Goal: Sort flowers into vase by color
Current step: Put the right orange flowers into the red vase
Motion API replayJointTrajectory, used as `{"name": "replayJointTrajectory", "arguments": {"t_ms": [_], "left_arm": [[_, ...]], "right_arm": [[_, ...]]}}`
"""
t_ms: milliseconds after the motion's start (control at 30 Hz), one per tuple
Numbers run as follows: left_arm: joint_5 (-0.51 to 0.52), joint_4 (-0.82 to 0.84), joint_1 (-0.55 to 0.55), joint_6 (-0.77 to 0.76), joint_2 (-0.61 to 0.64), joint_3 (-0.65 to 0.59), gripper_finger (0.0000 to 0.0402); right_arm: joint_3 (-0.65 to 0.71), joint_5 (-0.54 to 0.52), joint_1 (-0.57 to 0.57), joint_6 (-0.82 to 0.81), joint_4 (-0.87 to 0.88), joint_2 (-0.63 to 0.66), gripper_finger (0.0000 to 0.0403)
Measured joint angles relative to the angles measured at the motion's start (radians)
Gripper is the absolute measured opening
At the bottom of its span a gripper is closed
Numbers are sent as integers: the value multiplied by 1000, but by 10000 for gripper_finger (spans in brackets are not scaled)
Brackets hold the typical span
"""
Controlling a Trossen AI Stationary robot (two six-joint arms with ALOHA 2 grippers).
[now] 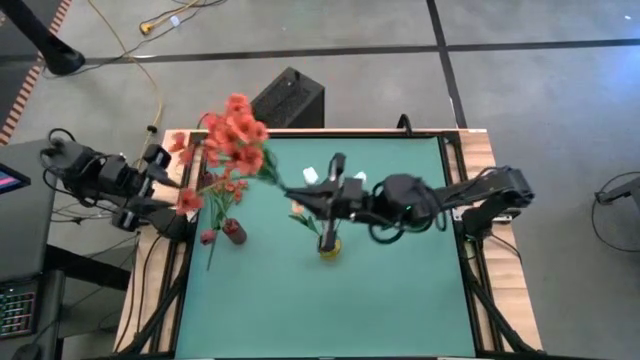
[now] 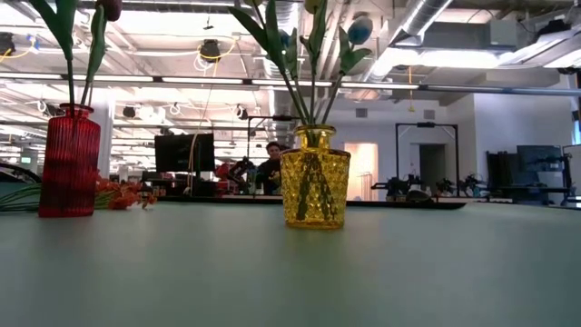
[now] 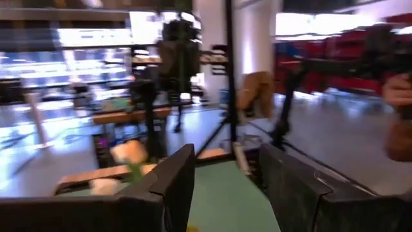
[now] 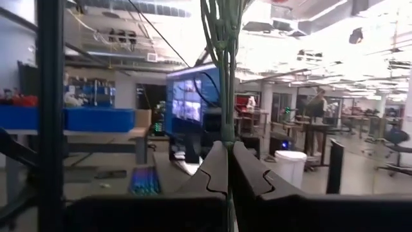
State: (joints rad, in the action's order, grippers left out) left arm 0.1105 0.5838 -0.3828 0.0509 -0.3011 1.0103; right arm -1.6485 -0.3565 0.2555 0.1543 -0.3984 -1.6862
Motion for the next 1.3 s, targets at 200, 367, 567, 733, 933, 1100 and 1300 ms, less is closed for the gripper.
{"name": "replayJointTrajectory", "arguments": {"t_ms": [200, 367, 567, 733, 933, 1100, 1300], "left_arm": [[-154, -20, 0, 2, -3, 0, 165], [-227, -56, 0, 24, -32, -10, 165], [-380, -160, 0, 27, -103, -75, 164], [-452, -285, -2, 33, -148, -144, 153], [-517, -365, -44, 11, -208, -168, 137], [-435, -395, -120, 12, -272, -169, 137], [-277, -420, -230, 78, -364, -169, 157]], "right_arm": [[-227, -6, 40, -11, 1, -211, 25], [-405, -5, 55, -15, 1, -384, 25], [-529, -10, 51, -17, 5, -529, 25], [-574, -10, 59, -39, -9, -589, 25], [-576, -10, 80, -34, -4, -594, 25], [-571, -6, 106, -16, -1, -594, 25], [-530, -7, 109, -36, -2, -595, 25]]}}
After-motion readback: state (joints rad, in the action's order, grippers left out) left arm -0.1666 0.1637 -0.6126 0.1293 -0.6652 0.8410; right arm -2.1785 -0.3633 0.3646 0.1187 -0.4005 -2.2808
